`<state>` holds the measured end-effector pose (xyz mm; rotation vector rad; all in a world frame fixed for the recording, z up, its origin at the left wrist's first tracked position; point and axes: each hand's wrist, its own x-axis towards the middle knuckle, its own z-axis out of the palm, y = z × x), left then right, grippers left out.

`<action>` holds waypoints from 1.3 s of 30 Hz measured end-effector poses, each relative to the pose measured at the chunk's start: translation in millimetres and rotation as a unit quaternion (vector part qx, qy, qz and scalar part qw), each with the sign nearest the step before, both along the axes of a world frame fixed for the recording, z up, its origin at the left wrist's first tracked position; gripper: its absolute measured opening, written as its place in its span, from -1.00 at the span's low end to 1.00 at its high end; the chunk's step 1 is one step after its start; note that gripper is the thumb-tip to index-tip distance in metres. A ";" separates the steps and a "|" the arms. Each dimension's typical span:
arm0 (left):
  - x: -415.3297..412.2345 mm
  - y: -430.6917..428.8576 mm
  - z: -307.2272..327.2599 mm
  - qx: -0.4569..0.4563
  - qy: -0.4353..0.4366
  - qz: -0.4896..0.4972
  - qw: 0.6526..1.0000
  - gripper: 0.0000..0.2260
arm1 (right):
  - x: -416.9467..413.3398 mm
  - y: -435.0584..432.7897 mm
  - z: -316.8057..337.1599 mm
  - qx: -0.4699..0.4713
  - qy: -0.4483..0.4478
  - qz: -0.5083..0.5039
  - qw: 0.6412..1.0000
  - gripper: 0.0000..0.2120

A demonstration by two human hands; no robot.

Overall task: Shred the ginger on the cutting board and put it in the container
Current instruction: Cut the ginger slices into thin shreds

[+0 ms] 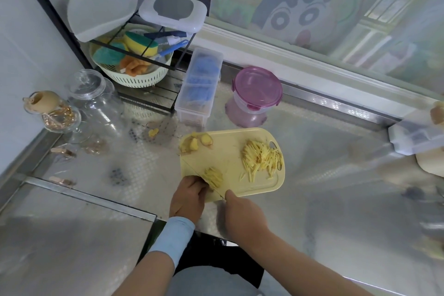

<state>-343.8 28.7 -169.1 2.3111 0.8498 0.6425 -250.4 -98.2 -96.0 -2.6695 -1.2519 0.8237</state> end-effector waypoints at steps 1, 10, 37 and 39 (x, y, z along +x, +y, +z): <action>-0.2 0.4 -0.6 -0.007 0.002 0.001 1.000 -0.70 | 0.7 2.2 -1.2 -0.007 0.007 0.000 1.000 -0.84; -3.7 2.3 -4.6 -0.048 0.022 -0.018 0.998 -0.70 | 11.6 32.3 -3.7 -0.028 0.030 0.006 0.999 -0.85; -4.6 13.0 6.4 -0.082 0.056 -0.043 0.994 -0.91 | 8.6 39.4 2.8 -0.027 0.049 0.007 0.998 -0.87; -5.2 15.3 8.9 -0.074 0.065 -0.061 0.993 -0.90 | 9.4 38.2 5.6 -0.018 0.045 0.005 0.999 -0.83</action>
